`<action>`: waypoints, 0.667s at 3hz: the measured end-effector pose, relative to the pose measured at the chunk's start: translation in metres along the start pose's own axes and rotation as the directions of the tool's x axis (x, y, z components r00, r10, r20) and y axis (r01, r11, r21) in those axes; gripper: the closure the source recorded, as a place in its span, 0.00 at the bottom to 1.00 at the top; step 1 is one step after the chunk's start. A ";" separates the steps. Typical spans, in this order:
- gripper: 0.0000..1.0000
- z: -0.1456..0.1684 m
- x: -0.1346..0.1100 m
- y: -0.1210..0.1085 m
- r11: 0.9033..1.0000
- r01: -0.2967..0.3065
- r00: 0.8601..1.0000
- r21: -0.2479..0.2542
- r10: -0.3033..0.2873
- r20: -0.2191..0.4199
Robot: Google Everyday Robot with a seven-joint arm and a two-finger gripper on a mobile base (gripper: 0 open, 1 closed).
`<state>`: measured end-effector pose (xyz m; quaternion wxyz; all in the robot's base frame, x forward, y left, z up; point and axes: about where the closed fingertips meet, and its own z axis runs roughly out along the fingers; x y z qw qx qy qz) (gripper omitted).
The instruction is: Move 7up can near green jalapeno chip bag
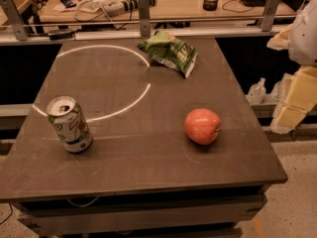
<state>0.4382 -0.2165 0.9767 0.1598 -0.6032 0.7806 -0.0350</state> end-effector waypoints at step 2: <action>0.00 0.003 0.005 -0.001 0.999 -0.044 0.997 -0.016 0.045 0.065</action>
Offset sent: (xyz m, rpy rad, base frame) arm 0.0016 -0.0153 -0.0134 0.2316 0.0321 -0.0682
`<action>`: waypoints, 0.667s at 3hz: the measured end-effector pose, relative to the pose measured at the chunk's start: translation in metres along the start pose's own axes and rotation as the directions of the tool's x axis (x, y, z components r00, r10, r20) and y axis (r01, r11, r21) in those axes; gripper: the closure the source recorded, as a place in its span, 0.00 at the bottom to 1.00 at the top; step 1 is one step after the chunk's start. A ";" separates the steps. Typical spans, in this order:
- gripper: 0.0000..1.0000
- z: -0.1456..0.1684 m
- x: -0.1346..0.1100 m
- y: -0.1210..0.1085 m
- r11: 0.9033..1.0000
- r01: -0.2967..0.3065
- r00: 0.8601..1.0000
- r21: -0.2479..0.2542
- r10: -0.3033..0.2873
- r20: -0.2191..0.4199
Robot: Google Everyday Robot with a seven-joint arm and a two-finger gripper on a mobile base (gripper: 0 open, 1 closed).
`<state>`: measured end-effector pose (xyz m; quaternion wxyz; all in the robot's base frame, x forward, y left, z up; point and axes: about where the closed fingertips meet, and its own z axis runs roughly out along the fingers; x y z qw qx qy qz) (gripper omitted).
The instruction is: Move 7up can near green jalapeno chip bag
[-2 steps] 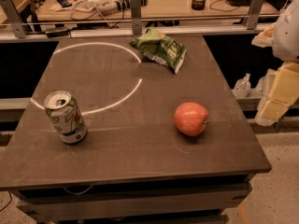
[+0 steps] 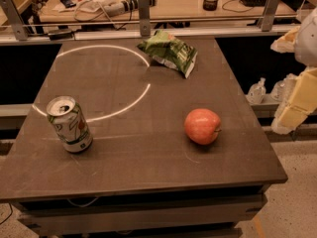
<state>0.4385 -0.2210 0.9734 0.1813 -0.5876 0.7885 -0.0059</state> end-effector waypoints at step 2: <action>0.00 0.043 0.018 0.008 0.995 -0.103 0.932 -0.016 0.102 0.348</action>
Offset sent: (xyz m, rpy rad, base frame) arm -0.0280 0.0589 0.0043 0.9887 -0.2205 0.1030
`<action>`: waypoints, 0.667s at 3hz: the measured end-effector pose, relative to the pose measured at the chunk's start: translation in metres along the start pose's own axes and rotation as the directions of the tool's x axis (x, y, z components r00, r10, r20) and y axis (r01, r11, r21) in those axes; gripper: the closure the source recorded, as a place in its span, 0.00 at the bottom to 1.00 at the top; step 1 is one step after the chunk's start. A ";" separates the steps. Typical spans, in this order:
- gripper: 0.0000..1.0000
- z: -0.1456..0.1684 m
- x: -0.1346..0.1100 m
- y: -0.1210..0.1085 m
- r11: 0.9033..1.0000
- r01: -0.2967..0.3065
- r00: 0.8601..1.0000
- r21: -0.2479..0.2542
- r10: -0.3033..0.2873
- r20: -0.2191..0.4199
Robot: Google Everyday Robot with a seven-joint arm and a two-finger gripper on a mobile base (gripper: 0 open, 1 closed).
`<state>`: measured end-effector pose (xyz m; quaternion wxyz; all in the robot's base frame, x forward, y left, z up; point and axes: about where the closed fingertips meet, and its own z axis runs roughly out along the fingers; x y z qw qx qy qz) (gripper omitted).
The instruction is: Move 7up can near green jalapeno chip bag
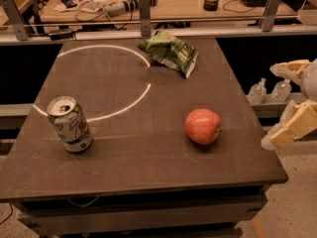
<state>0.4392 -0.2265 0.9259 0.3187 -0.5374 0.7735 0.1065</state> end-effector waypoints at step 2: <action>0.00 -0.006 -0.064 0.043 0.996 0.065 0.933 0.055 -0.080 0.350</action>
Offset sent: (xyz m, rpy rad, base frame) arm -0.0441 0.1009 0.0681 0.4837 -0.3136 0.1427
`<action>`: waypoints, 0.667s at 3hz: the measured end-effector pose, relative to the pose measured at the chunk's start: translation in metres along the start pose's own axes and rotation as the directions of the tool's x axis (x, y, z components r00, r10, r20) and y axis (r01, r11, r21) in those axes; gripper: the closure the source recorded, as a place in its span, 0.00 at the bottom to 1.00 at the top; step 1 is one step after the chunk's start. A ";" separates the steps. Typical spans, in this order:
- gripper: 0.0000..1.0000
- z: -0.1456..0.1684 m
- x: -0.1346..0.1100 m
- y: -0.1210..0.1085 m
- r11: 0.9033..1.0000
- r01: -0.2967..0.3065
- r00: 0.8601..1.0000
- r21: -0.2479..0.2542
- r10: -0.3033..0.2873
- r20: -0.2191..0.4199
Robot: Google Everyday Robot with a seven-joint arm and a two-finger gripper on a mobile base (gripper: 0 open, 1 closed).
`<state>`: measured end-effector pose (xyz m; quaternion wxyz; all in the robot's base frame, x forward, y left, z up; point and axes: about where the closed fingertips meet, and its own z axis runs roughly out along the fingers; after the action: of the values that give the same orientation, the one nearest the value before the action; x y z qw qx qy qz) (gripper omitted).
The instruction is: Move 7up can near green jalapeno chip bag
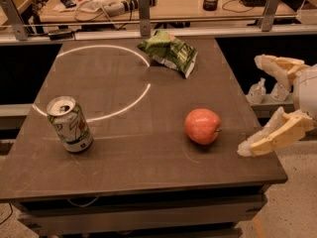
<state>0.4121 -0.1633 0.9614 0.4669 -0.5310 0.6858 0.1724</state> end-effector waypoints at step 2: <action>0.00 0.011 -0.029 0.014 0.999 0.000 0.995 -0.034 0.004 0.100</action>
Offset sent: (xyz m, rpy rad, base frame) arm -0.0066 0.0244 0.0117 0.0756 -0.0151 0.0443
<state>0.4045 -0.1334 0.9764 0.4912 -0.5289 0.6592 0.2108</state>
